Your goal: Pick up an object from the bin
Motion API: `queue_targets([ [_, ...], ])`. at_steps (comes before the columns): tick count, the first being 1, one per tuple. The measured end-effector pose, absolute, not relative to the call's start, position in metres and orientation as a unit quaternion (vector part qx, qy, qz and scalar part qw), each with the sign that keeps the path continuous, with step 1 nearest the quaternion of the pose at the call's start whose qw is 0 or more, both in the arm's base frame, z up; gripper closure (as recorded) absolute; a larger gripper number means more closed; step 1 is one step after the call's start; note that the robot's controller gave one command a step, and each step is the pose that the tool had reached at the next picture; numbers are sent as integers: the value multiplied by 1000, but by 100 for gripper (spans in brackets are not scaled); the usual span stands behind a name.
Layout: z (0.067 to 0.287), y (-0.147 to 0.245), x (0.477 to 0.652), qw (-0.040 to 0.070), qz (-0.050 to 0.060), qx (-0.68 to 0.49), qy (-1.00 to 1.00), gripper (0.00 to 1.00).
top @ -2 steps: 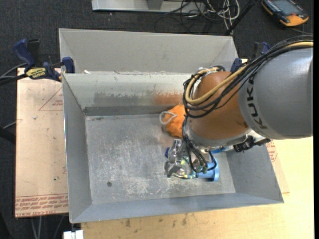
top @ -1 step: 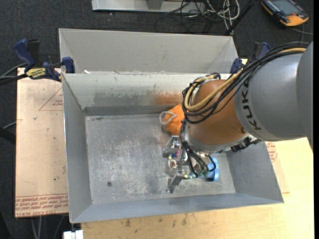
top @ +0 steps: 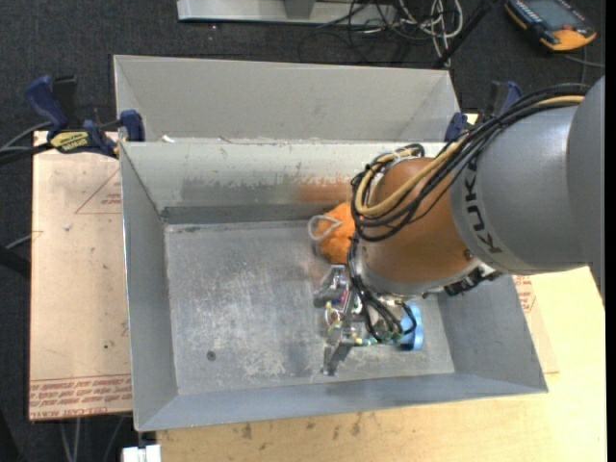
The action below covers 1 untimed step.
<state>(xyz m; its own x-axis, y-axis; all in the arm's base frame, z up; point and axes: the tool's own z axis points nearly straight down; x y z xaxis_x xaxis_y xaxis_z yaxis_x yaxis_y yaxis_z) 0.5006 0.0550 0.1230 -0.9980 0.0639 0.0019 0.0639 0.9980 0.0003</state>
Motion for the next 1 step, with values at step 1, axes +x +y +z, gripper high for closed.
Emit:
queue_targets([
  [1, 113, 34, 495, -2, -2, -59, -998, 0],
])
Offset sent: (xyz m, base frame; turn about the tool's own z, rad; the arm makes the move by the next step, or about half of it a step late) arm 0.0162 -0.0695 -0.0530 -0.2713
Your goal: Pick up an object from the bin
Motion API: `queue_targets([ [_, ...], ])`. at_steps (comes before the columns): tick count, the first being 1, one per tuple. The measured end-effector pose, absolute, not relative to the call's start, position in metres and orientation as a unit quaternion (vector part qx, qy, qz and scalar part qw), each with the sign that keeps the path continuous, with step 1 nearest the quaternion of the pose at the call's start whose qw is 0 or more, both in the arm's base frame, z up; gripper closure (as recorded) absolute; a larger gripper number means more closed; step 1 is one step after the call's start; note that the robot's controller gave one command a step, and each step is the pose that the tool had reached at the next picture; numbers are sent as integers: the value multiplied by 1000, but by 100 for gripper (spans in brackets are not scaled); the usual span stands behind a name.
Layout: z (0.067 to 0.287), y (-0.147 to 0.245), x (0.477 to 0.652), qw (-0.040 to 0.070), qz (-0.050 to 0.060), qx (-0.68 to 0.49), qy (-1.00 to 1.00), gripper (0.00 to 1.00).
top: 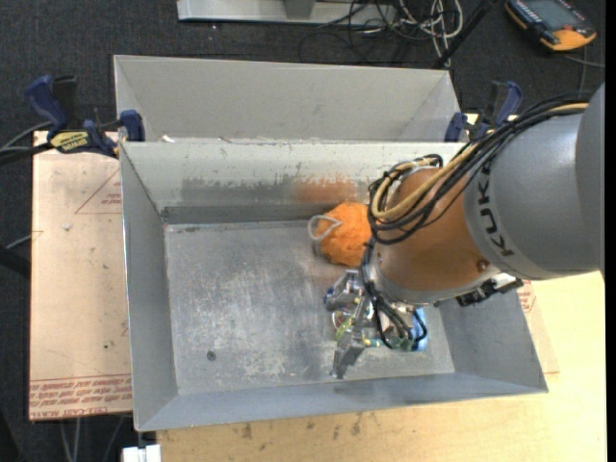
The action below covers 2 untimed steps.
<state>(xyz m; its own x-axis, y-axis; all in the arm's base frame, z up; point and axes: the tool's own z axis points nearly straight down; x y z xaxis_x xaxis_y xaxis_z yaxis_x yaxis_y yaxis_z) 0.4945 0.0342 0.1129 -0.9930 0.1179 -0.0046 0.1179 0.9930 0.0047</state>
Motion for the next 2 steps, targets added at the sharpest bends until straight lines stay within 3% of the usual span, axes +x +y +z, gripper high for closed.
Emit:
queue_targets([
  [1, 73, -12, 519, 2, 2, -103, 995, 100],
  [2, 73, -12, 519, 2, 2, -103, 995, 100],
])
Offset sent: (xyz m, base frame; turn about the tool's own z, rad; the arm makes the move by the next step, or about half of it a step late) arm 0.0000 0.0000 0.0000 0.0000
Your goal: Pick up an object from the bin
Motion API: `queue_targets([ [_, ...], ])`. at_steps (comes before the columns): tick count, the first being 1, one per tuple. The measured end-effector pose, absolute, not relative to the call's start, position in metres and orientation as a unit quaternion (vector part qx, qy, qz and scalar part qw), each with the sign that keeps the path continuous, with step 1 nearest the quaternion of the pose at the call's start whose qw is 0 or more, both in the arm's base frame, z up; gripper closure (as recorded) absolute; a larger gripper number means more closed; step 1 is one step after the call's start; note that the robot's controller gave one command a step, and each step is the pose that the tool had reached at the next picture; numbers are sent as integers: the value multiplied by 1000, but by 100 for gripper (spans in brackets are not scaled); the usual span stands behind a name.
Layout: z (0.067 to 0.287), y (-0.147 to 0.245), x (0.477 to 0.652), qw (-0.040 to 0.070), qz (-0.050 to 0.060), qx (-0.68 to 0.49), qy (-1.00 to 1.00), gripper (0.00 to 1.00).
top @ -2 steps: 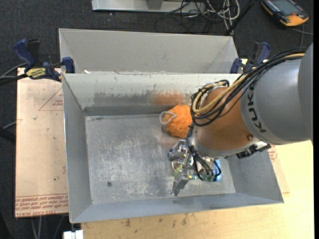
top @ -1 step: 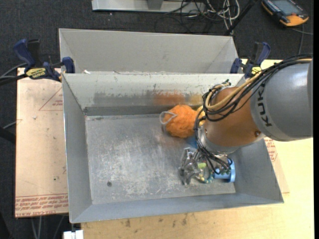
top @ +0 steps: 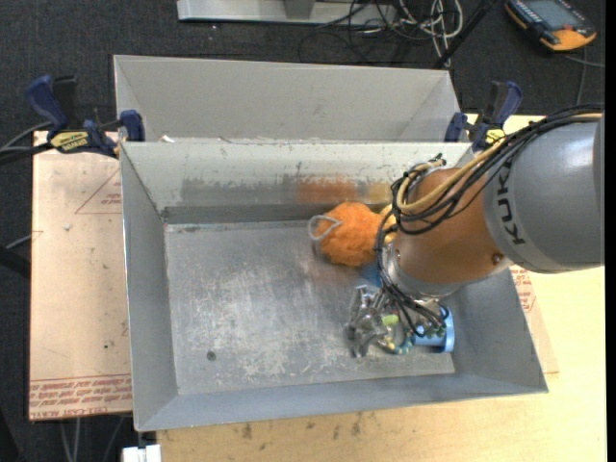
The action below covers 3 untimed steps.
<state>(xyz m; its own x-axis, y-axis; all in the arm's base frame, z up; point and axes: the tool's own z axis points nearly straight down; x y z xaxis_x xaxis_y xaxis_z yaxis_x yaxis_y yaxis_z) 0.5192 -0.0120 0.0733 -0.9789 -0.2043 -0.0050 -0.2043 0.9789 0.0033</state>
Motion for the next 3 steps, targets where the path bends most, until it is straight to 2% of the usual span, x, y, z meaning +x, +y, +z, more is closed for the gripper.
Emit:
queue_targets([
  [1, 198, -37, 533, 0, 1, -187, 982, 0],
  [2, 251, -47, 540, 3, 0, -219, 976, 0],
  [3, 207, -50, 536, 5, -1, -241, 971, 0],
])
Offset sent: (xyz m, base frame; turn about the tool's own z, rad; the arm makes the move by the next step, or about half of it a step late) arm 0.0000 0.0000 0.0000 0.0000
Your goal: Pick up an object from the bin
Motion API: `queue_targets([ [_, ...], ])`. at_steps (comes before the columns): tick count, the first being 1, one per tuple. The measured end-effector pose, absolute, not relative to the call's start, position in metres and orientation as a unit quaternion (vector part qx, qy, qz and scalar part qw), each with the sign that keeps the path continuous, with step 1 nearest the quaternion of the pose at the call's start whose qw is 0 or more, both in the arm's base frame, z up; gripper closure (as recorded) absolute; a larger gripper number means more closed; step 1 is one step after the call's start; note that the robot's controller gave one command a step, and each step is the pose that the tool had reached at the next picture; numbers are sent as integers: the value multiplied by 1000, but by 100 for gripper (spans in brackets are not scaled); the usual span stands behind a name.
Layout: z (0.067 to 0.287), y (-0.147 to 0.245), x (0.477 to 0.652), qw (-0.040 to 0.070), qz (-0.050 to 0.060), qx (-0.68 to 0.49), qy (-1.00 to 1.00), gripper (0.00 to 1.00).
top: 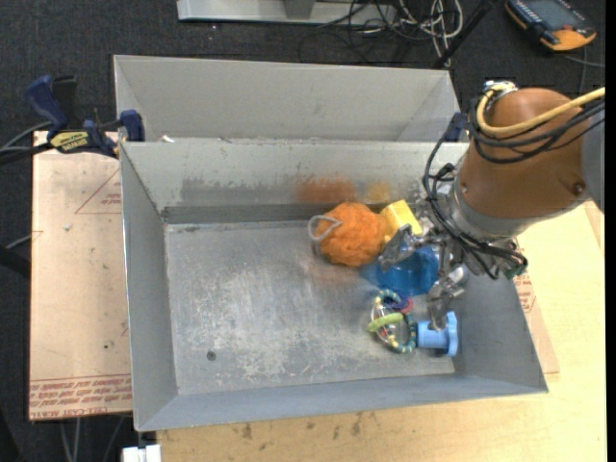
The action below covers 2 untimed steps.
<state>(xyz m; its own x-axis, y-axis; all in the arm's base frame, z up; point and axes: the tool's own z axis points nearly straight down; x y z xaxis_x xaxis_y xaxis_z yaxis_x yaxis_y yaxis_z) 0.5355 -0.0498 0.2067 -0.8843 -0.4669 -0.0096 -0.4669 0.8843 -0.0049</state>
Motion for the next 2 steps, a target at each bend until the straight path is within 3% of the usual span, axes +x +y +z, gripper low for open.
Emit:
queue_targets([
  [1, 93, -57, 520, 0, 1, -299, 954, 100],
  [2, 93, -57, 520, 0, 1, -299, 954, 100],
])
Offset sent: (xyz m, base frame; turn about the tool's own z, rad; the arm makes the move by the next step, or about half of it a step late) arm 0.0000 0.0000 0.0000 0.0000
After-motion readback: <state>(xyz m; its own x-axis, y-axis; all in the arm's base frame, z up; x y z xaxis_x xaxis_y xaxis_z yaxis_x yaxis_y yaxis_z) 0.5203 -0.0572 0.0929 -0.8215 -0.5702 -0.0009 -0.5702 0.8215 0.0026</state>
